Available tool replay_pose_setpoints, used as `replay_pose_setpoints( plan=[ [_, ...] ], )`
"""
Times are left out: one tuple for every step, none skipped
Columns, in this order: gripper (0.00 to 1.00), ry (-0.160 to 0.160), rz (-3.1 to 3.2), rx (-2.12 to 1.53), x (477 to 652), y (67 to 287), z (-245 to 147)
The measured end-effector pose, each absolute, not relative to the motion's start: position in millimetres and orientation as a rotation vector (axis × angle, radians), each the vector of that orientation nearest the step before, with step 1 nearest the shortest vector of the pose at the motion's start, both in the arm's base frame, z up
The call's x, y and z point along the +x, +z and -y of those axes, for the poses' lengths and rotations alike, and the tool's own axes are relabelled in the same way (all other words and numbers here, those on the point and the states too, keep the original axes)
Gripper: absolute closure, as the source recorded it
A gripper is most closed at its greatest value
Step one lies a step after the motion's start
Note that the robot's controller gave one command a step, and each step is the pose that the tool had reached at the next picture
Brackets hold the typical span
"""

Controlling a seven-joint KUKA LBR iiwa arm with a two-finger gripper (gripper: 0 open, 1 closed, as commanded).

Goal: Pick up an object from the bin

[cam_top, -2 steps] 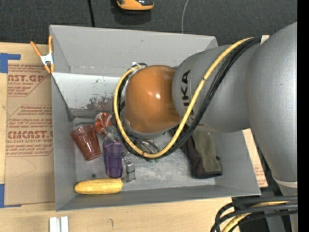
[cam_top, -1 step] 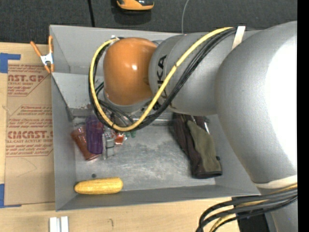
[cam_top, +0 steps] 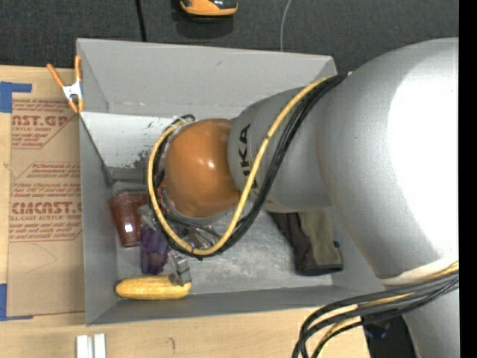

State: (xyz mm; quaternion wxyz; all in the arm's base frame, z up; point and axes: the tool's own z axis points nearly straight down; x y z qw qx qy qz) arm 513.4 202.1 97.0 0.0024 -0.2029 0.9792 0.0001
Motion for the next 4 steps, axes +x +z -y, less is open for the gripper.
replay_pose_setpoints(
  plan=[
    [1.0,-0.057,-3.157,-0.476,577.8,85.8,-230.5],
    [1.0,-0.057,-3.157,-0.476,577.8,85.8,-230.4],
    [1.0,-0.049,-3.145,-0.474,574.8,85.7,-229.2],
    [1.0,-0.036,-3.129,-0.468,570.6,89.8,-227.5]
  ],
)
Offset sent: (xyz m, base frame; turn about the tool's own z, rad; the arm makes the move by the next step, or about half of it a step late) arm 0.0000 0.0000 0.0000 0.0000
